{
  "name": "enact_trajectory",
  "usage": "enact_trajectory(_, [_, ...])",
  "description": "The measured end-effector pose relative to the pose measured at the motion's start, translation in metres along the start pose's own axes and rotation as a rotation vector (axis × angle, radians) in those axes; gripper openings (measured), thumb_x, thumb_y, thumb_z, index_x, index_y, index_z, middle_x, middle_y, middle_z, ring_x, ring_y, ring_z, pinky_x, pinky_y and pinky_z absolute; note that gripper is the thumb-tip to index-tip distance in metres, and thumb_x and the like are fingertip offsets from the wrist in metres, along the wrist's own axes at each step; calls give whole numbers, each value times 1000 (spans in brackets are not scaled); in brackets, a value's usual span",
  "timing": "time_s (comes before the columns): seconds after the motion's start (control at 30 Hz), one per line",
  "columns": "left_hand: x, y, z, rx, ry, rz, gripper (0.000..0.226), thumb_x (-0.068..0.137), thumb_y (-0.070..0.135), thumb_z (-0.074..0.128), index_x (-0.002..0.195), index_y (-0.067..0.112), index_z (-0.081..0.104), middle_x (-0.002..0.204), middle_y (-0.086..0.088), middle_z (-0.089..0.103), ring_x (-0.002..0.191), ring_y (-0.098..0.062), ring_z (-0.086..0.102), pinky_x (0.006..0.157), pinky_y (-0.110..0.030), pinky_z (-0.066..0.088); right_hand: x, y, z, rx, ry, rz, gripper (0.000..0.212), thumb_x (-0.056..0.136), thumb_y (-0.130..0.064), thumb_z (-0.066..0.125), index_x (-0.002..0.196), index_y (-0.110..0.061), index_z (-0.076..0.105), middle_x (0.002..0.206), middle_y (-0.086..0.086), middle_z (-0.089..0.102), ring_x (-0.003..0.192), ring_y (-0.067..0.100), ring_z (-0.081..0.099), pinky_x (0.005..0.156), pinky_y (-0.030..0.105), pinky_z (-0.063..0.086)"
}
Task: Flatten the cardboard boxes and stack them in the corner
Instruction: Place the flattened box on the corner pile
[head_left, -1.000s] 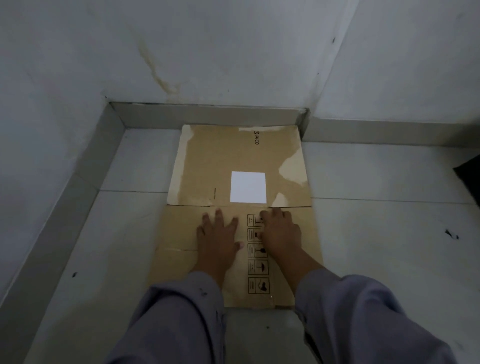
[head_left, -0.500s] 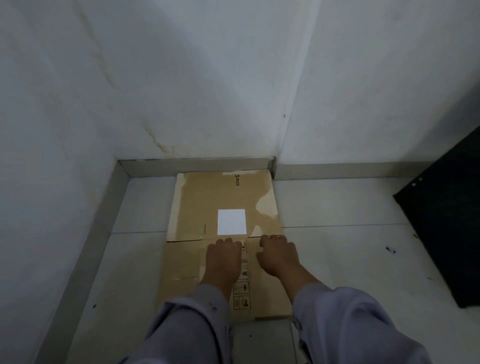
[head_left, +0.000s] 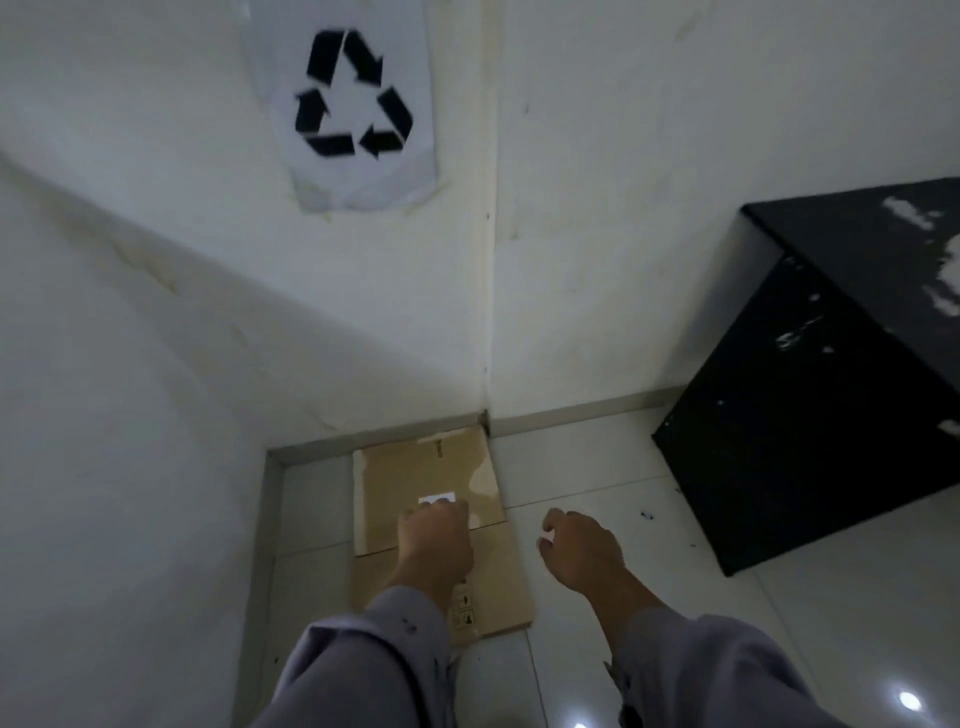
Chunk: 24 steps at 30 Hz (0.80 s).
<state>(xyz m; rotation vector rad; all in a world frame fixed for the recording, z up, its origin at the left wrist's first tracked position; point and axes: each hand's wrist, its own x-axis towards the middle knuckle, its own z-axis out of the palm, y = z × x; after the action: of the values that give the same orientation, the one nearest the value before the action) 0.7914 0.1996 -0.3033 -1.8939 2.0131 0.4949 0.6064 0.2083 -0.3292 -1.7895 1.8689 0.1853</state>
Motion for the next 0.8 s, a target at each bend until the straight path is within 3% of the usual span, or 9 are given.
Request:
enact_trajectory(0.13, [-47,28,-80,28,11,58,42,93,25,50,134,23,47,130,-3,53,113,-23,56,86,-35,48,-56,9,-75,89,23,36,34,97,-38,46,125,-21,51,122,4,60,112,22,56,87,30,44])
enact_trajectory(0.23, [-64,48,-127,87,46,95,39,93,29,50,131,22,51,131,-3,56,117,-24,57,88,-35,48,-87,20,-117,238,49,91,31,95,-38,50,121,-23,54,119,2,62,110,20,58,88,28,43])
enact_trajectory(0.4, [-77,88,-169,115,104,220,35,91,36,54,122,19,59,122,-3,62,109,-24,61,75,-31,48,-124,49,-149,416,154,226,28,93,-36,55,116,-21,58,117,3,64,105,21,59,85,27,44])
enact_trajectory(0.57, [-88,127,-166,258,23,381,51,90,46,56,132,17,53,133,-4,55,118,-24,56,90,-35,48,-171,84,-143,342,157,285,34,93,-41,54,121,-21,54,120,4,62,109,21,58,91,28,45])
enact_trajectory(0.8, [-120,210,-159,341,14,623,53,91,47,54,135,18,50,138,-4,51,124,-25,51,101,-39,44,-248,159,-148,358,279,488,42,92,-38,55,130,-21,51,128,7,57,117,24,54,97,32,43])
